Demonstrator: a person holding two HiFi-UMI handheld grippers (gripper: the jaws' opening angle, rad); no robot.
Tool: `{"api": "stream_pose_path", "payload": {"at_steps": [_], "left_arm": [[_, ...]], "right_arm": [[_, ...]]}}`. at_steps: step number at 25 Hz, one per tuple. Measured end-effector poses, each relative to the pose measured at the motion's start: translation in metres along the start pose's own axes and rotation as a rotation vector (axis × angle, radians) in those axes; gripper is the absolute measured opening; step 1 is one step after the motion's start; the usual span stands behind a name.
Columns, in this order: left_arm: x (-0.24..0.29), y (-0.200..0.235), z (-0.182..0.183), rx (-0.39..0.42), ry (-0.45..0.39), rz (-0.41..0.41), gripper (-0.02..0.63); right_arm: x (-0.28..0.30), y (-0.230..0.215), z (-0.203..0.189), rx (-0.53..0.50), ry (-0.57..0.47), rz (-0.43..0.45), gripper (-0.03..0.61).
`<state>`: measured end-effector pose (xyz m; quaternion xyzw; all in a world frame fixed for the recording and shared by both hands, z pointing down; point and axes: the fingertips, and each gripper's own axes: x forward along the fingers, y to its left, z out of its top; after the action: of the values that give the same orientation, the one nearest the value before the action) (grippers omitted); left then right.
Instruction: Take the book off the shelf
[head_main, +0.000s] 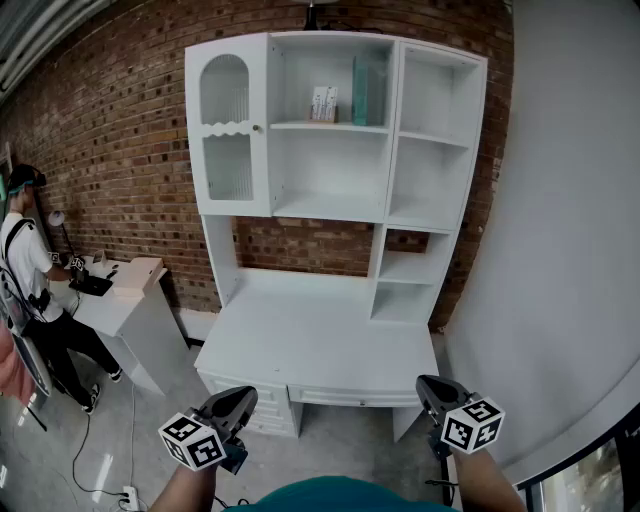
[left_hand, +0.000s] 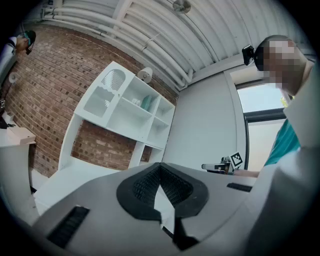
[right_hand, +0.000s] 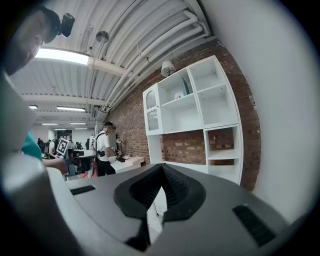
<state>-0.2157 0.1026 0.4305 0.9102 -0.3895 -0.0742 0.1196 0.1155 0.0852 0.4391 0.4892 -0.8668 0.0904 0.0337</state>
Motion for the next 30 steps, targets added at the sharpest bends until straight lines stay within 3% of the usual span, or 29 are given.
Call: {"api": "stream_pose_path", "payload": {"at_steps": [15,30], "left_arm": [[0.009,-0.028,-0.014,-0.002,0.019,-0.005,0.006],[0.062,-0.100,-0.045,-0.033,0.027,-0.024,0.006]], "right_arm": [[-0.018,-0.008,-0.007,0.047,0.011,0.031,0.021],[-0.072,-0.057,-0.021,0.057,0.024,0.097,0.021]]}}
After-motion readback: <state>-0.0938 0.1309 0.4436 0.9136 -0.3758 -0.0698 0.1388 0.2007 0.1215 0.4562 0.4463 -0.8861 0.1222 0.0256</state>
